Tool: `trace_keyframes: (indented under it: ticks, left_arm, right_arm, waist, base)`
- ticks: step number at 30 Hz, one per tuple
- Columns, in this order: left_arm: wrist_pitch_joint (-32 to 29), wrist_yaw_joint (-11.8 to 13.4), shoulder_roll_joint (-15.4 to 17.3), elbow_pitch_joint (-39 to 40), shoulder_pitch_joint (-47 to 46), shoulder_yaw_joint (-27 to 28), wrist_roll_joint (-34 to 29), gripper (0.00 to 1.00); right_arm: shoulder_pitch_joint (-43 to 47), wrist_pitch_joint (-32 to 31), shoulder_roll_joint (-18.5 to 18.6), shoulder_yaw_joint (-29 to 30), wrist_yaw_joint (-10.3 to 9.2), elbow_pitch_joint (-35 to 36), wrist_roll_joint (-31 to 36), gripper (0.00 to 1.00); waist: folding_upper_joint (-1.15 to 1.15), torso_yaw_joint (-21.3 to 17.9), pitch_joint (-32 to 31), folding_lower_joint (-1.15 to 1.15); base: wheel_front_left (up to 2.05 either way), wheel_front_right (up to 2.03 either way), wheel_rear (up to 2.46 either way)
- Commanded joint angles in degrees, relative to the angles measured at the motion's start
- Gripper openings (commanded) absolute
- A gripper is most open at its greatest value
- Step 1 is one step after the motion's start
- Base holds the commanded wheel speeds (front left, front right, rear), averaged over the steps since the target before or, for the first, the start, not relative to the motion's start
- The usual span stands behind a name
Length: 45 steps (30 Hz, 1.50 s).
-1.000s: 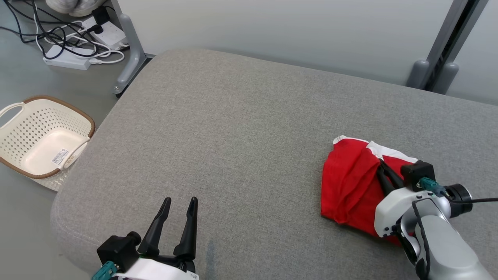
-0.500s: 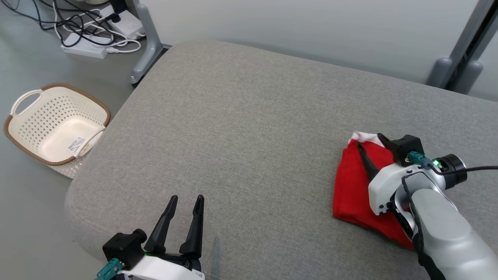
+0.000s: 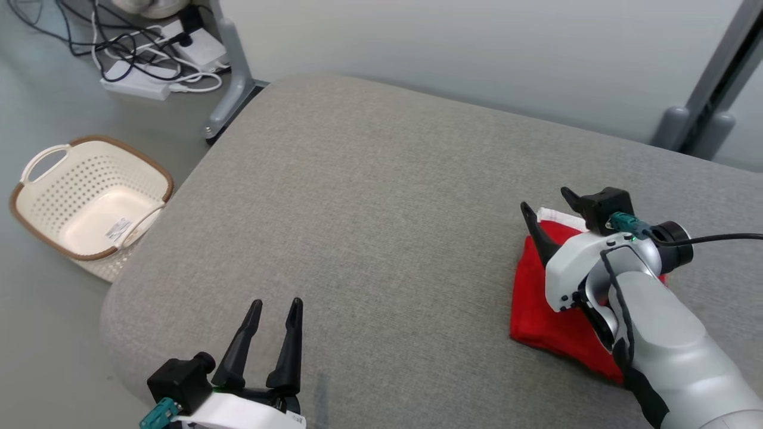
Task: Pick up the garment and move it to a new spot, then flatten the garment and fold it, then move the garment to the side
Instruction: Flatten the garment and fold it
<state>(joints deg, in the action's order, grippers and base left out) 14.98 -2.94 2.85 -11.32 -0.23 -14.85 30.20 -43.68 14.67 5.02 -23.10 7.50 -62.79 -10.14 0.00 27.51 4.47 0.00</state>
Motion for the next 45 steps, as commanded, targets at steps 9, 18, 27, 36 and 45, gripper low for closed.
trace_keyframes:
  ticks: [9,18,27,36,45]
  left_arm:
    - [0.1,0.3,0.2,3.3,-1.1,3.7,-1.1,1.0]
    - [0.1,-0.3,0.2,4.8,-0.3,8.3,-1.7,1.0]
    - [0.1,-1.1,0.2,4.8,0.7,10.4,-3.4,1.0]
    - [0.1,-1.3,0.2,4.4,2.3,9.1,-4.0,1.0]
    - [0.1,-1.3,0.2,4.2,2.4,8.4,-4.4,1.0]
  right_arm:
    - [7.2,0.5,3.7,4.5,-0.03,14.6,-4.5,1.0]
    - [19.7,0.5,5.0,13.7,-0.03,31.1,-0.9,1.0]
    - [30.0,0.5,2.2,21.3,-0.03,42.3,1.4,1.0]
    - [35.4,0.5,-0.1,24.5,-0.03,45.5,2.7,1.0]
    - [35.3,0.5,-0.7,24.7,-0.03,45.3,3.3,1.0]
  waist:
    - [0.0,-8.6,-2.7,0.0]
    - [0.0,-17.3,-4.1,0.0]
    - [0.0,-22.0,-4.8,0.0]
    - [0.0,-22.8,-5.3,0.0]
    - [0.0,-22.1,-5.2,0.0]
  base:
    - [0.0,0.0,0.0]
    - [0.0,0.0,0.0]
    - [0.0,0.0,0.0]
    - [0.0,0.0,0.0]
    - [0.0,0.0,0.0]
